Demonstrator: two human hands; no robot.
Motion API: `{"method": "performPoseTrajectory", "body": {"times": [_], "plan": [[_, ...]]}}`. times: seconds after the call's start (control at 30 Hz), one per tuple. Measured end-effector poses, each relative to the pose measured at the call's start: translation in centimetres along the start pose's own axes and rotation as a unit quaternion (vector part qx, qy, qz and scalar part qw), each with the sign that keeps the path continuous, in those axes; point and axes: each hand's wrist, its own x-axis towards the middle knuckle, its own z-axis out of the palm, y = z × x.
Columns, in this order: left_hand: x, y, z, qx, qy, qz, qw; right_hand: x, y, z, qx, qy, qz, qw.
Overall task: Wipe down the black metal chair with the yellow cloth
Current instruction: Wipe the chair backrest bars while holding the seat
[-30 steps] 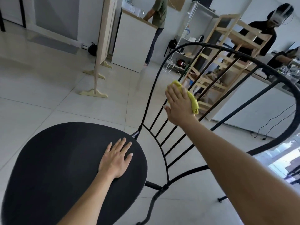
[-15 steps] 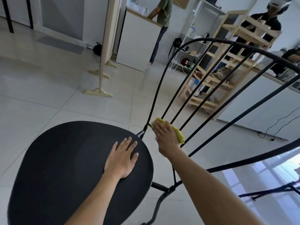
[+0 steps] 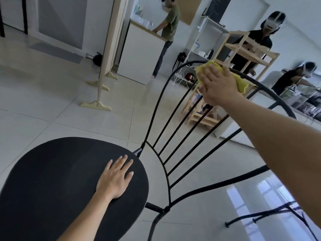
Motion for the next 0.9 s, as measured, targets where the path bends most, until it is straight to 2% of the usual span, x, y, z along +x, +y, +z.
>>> {"method": "performPoseTrajectory", "body": {"times": [0.13, 0.33, 0.6, 0.73, 0.9], "plan": [[0.0, 0.1, -0.2, -0.002, 0.001, -0.003, 1.000, 0.6, 1.4, -0.2, -0.012, 0.010, -0.002, 1.000], [0.0, 0.2, -0.5, 0.015, -0.007, -0.006, 1.000, 0.1, -0.7, 0.5, -0.007, 0.018, 0.015, 1.000], [0.1, 0.3, -0.4, 0.006, 0.000, 0.005, 1.000, -5.6, -13.7, 6.1, 0.033, -0.012, -0.043, 0.998], [0.2, 0.3, -0.4, 0.013, -0.010, -0.002, 1.000, -8.1, -19.9, 9.3, 0.003, -0.051, -0.064, 0.997], [0.2, 0.2, -0.6, 0.021, -0.018, 0.001, 1.000, -10.2, -24.6, 11.4, -0.014, -0.092, -0.096, 0.991]]}}
